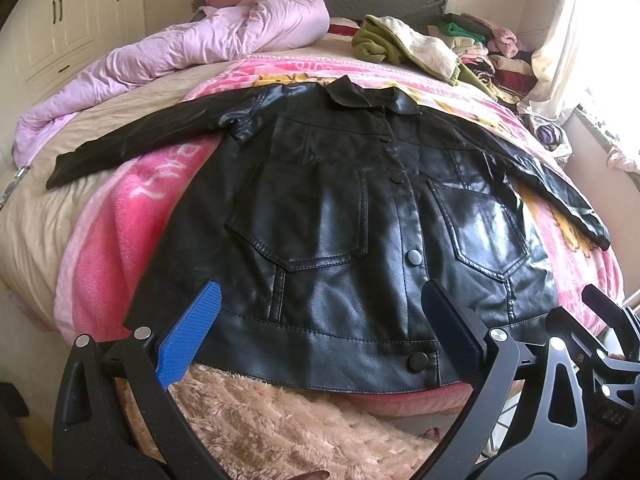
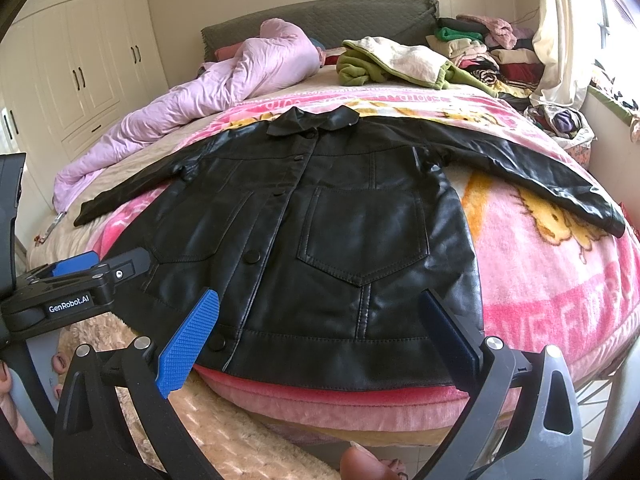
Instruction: Fold large clothes
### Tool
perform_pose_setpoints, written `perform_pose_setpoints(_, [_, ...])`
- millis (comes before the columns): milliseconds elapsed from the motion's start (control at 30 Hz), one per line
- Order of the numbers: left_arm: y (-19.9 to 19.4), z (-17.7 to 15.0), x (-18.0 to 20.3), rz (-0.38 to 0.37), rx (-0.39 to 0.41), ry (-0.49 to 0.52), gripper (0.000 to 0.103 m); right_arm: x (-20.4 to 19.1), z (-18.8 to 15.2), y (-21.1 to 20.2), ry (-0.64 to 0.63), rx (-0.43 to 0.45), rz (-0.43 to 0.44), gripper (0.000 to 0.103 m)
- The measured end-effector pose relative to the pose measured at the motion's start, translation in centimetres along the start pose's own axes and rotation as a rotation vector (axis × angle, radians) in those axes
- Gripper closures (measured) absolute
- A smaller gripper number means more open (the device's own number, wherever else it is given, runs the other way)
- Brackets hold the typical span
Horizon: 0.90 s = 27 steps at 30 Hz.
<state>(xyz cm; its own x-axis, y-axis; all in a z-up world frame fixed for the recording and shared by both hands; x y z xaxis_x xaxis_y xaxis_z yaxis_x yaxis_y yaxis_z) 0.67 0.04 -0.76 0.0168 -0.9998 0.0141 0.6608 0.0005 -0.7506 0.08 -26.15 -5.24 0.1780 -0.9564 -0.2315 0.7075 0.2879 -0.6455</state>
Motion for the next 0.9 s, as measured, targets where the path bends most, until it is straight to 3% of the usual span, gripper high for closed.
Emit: perform_pose_setpoints(900, [1.0,0.7,0.0,0.001,-0.007,0.005,0.009,-1.0,0.5,1.7,-0.014,-0.006,0.014,0.004])
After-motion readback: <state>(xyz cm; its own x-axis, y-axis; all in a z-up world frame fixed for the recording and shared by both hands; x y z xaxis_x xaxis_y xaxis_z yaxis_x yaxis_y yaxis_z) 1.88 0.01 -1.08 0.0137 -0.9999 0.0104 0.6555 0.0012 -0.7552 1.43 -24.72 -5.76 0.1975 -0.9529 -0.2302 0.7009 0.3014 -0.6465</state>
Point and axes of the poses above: each gripper's, at about its wrist camera, not at the fingertips, and y roughly the way its jaws point, x to its right, z to its top, the point moved 1 cm from there along y, roughly the way its jaws point, and after that the axes turned 7 degrees about y, right-handed, at the moved point
